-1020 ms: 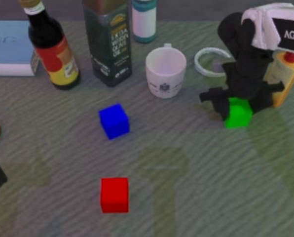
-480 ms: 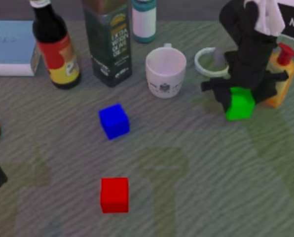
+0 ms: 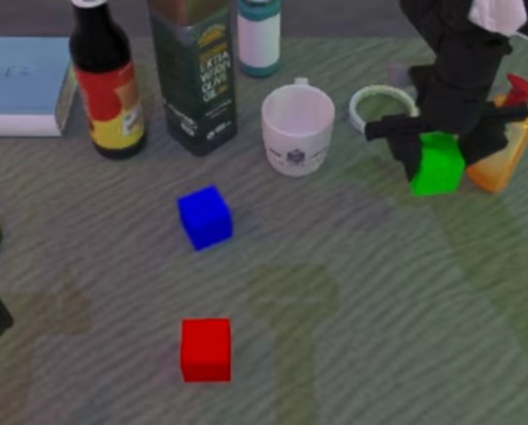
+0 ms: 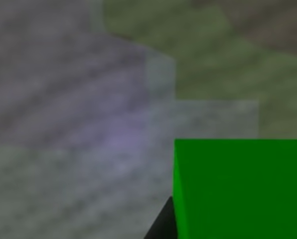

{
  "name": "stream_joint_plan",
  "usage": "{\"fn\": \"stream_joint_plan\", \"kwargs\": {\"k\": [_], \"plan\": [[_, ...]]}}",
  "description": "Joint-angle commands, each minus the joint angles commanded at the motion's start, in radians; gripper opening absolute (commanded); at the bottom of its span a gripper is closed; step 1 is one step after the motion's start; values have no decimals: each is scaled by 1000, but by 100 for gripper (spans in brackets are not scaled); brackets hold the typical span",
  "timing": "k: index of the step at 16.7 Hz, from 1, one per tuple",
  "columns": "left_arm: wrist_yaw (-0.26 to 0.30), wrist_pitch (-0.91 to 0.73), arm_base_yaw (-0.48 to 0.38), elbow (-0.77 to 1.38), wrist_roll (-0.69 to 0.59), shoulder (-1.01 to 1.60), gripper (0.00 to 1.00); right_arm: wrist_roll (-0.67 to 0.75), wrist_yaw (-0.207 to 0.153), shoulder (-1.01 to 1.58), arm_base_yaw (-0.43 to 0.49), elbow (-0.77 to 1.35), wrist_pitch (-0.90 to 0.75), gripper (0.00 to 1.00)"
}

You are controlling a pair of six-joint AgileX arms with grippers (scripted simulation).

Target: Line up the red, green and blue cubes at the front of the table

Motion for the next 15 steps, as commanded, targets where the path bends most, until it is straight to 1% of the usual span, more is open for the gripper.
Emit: {"fn": "stream_joint_plan", "kwargs": {"k": [2, 5, 7, 12, 15], "plan": [[0, 0, 0, 0, 0, 0, 100, 14, 0, -7, 14, -8, 2, 0], [0, 0, 0, 0, 0, 0, 100, 111, 0, -50, 99, -64, 16, 0], [0, 0, 0, 0, 0, 0, 100, 224, -1, -96, 185, -125, 29, 0], [0, 0, 0, 0, 0, 0, 100, 561, -5, -228, 436, -310, 67, 0], [0, 0, 0, 0, 0, 0, 100, 690, -6, -295, 550, -392, 90, 0]]}}
